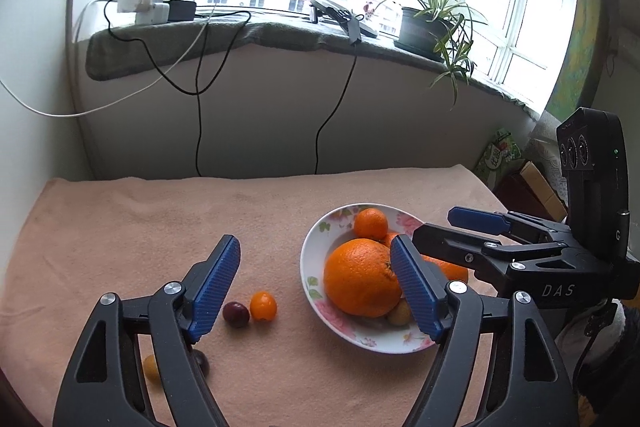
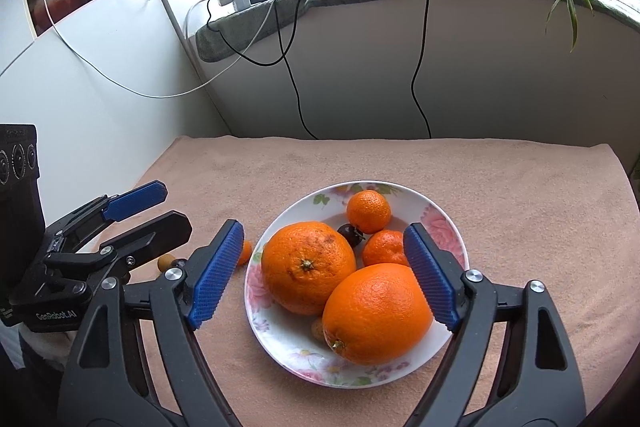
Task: Organize fruits
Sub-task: 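Close the left tool on the brown kiwi while the right tool closes on a dark plum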
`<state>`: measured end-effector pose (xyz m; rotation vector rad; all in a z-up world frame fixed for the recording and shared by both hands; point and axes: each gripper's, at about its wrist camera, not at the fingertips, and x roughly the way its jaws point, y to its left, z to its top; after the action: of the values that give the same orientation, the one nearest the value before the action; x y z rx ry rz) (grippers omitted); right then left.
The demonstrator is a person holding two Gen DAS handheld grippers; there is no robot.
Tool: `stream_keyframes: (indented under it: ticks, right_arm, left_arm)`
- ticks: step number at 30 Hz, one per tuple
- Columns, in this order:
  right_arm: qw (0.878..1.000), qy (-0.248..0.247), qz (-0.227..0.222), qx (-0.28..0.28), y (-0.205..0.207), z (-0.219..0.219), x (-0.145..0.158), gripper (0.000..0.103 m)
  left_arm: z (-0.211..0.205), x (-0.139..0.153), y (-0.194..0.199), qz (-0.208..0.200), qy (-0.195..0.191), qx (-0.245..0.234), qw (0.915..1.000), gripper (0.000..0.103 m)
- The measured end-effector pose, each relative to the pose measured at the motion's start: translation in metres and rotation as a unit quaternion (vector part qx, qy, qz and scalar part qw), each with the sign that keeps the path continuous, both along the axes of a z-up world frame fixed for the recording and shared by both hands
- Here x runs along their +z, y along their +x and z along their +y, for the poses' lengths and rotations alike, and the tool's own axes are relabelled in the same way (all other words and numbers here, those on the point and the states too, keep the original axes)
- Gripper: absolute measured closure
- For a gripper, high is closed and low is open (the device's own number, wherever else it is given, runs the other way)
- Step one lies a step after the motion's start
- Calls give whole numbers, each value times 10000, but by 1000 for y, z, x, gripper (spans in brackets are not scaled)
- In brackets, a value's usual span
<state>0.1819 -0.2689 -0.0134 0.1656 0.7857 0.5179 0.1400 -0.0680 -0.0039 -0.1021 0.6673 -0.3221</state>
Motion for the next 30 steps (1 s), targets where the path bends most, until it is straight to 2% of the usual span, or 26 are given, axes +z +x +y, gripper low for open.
stream_keyframes:
  ticks: [7,11,20,24,25,28,30]
  right_arm:
    - [9996,75,-194,196,-18,16,3,14]
    - [9997,-110,-135,193,-23,28,2,0]
    - [9971,-284,-282,647,-38,63,1,0]
    - [9944,-304,-314,964,-45,83,-4,0]
    - [9934,-323,-304,1053,-46,88,-6,0]
    - [9904,-363,-274,1305,-50,105,-12,0]
    - [9878,-378,-237,1489,-52,115,-17,2]
  left_arm:
    - [22,-7,-13,29,167,263,9995,25]
    - [38,-13,-19,98,264,449,9986,25]
    - [93,-28,-28,306,257,1082,9933,25]
    - [113,-35,-32,391,156,1166,9923,26]
    - [117,-37,-33,433,116,1160,9922,26]
    - [123,-45,-36,556,40,1106,9923,37]
    - [124,-51,-39,636,16,1041,9925,39]
